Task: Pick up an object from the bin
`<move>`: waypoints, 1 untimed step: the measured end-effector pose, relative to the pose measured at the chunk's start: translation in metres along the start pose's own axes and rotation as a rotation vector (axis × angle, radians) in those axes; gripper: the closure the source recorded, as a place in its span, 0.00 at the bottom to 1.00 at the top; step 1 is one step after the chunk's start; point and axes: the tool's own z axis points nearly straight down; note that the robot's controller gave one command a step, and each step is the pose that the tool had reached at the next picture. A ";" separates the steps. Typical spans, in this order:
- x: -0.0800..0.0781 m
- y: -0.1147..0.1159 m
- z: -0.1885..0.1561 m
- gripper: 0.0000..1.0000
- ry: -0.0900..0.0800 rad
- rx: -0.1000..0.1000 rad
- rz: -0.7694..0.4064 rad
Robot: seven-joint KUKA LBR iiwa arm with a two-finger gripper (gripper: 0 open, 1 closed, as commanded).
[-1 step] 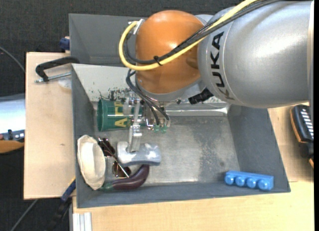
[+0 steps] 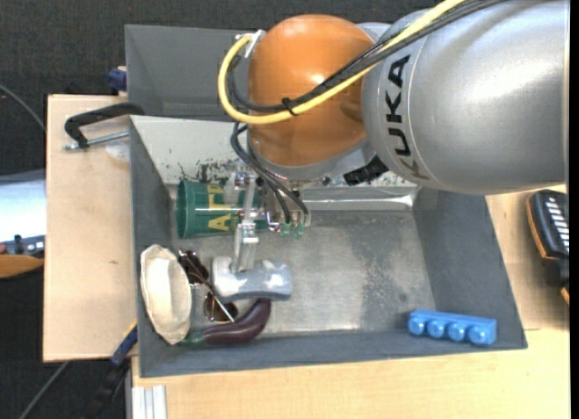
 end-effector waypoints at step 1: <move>-0.016 -0.004 0.036 0.00 -0.005 -0.003 0.011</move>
Offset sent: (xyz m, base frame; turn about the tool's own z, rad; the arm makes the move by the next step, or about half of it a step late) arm 0.0434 -0.0244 -0.0830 0.2345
